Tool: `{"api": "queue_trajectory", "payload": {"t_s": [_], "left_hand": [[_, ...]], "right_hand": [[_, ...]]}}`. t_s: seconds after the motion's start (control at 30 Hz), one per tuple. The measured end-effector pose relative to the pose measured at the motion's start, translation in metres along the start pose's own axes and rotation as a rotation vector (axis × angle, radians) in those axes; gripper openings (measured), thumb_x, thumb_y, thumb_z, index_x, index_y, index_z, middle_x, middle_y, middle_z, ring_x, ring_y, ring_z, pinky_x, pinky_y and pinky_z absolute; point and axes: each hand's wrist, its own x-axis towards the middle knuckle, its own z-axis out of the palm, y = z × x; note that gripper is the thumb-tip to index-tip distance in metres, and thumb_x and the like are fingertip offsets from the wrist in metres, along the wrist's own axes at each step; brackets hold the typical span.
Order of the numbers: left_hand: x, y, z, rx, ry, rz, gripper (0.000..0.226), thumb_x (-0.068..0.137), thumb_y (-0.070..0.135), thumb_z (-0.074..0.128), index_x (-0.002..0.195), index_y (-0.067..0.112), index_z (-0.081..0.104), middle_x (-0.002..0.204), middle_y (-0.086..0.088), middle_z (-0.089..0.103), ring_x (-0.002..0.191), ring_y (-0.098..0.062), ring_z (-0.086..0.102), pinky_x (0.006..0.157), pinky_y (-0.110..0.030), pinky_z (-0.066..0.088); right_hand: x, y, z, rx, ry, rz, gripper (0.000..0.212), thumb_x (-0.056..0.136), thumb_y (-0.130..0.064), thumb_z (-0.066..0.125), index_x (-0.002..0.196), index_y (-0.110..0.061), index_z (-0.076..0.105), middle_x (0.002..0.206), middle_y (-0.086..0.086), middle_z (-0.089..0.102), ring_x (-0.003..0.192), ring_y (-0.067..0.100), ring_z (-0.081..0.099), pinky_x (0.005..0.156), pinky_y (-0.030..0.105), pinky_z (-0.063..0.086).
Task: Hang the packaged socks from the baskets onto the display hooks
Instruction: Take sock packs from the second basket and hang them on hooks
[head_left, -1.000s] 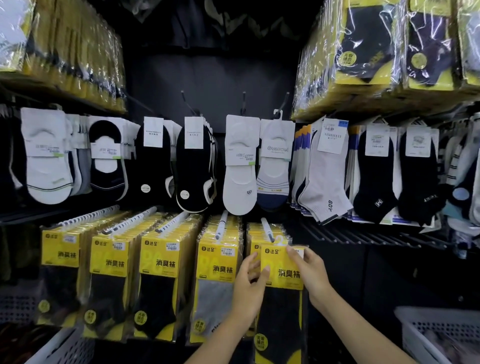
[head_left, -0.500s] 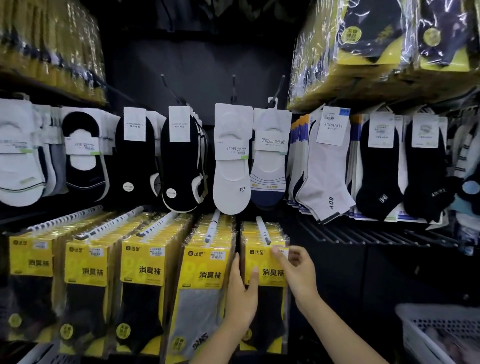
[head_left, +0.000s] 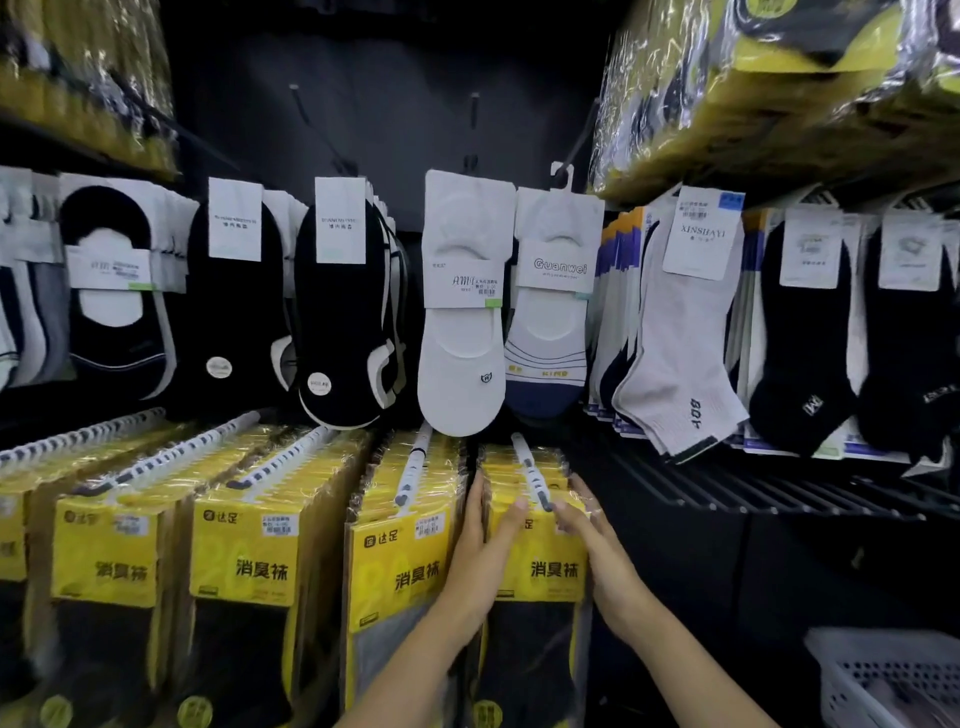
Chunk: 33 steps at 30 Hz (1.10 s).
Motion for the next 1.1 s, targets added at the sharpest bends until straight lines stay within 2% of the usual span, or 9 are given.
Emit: {"api": "queue_trajectory", "payload": {"t_s": [0.1,0.23,0.4,0.47,0.63,0.73,0.83,1.0,1.1], "left_hand": [[0.002,0.003,0.000,-0.027,-0.015,-0.010,0.071,0.090,0.045,0.051,0.149,0.042,0.011,0.139,0.024,0.024,0.122,0.007,0.022,0.081,0.003,0.030],[-0.014,-0.004,0.001,0.011,0.008,0.075,0.073,0.080,0.061,0.050,0.139,0.060,0.007,0.147,0.033,0.009,0.134,0.009,0.009,0.106,-0.018,0.021],[-0.032,-0.008,0.005,0.066,0.004,0.121,0.061,0.080,0.067,0.044,0.120,0.079,0.000,0.135,0.047,-0.007,0.132,0.013,0.001,0.106,-0.023,0.013],[-0.034,-0.008,0.005,0.123,0.013,0.156,0.066,0.079,0.071,0.043,0.123,0.077,-0.005,0.135,0.050,-0.013,0.133,0.016,-0.006,0.109,-0.024,0.008],[-0.032,-0.013,0.006,0.104,0.031,0.178,0.069,0.075,0.078,0.045,0.132,0.071,0.006,0.152,0.035,0.003,0.142,0.007,0.003,0.118,-0.033,0.012],[-0.024,-0.007,0.006,0.044,0.025,0.140,0.067,0.079,0.064,0.048,0.136,0.060,0.013,0.151,0.031,0.013,0.142,0.004,0.011,0.116,-0.030,0.016],[-0.021,-0.007,0.006,0.053,0.020,0.115,0.072,0.078,0.065,0.046,0.138,0.059,0.008,0.154,0.028,0.006,0.143,0.002,0.006,0.118,-0.034,0.012],[-0.031,-0.013,0.004,0.115,-0.001,0.159,0.069,0.085,0.061,0.040,0.135,0.062,-0.007,0.155,0.026,-0.008,0.145,0.000,-0.004,0.121,-0.041,0.008],[-0.041,-0.008,0.003,0.098,-0.043,0.166,0.073,0.086,0.055,0.042,0.139,0.054,-0.008,0.157,0.021,-0.004,0.145,0.000,-0.001,0.121,-0.041,0.011]], "right_hand": [[0.003,0.000,0.000,-0.012,-0.026,0.019,0.094,0.060,-0.054,0.070,0.144,-0.043,0.030,0.133,-0.007,0.056,0.116,0.012,0.057,0.099,0.040,0.047],[-0.009,0.005,-0.001,-0.045,0.010,-0.072,0.091,0.065,-0.058,0.071,0.144,-0.044,0.029,0.145,-0.010,0.045,0.126,0.006,0.049,0.111,0.043,0.036],[-0.029,0.008,0.006,-0.065,-0.006,-0.181,0.072,0.079,-0.055,0.065,0.142,-0.043,0.033,0.146,-0.019,0.041,0.135,0.001,0.037,0.115,0.039,0.029],[-0.033,0.008,0.010,-0.073,0.010,-0.181,0.077,0.080,-0.052,0.061,0.147,-0.039,0.026,0.151,-0.015,0.035,0.139,0.005,0.032,0.116,0.041,0.027],[-0.035,0.015,0.013,-0.099,0.135,-0.214,0.058,0.079,-0.044,0.061,0.132,-0.046,0.039,0.131,-0.033,0.047,0.121,-0.018,0.041,0.092,0.008,0.038],[-0.027,0.010,0.012,-0.061,0.146,-0.194,0.060,0.085,-0.034,0.061,0.140,-0.030,0.038,0.143,-0.014,0.043,0.131,-0.002,0.040,0.108,0.024,0.036],[-0.026,0.005,0.013,-0.064,0.131,-0.188,0.066,0.084,-0.038,0.060,0.144,-0.029,0.034,0.146,-0.006,0.043,0.135,0.010,0.040,0.114,0.042,0.032],[-0.040,0.011,0.018,-0.162,0.133,-0.170,0.075,0.085,-0.041,0.058,0.149,-0.038,0.019,0.144,-0.017,0.043,0.128,-0.006,0.042,0.104,0.021,0.039],[-0.048,0.009,0.020,-0.199,0.163,-0.181,0.065,0.095,-0.030,0.052,0.150,-0.033,0.018,0.150,-0.014,0.036,0.135,0.000,0.036,0.110,0.026,0.035]]}}
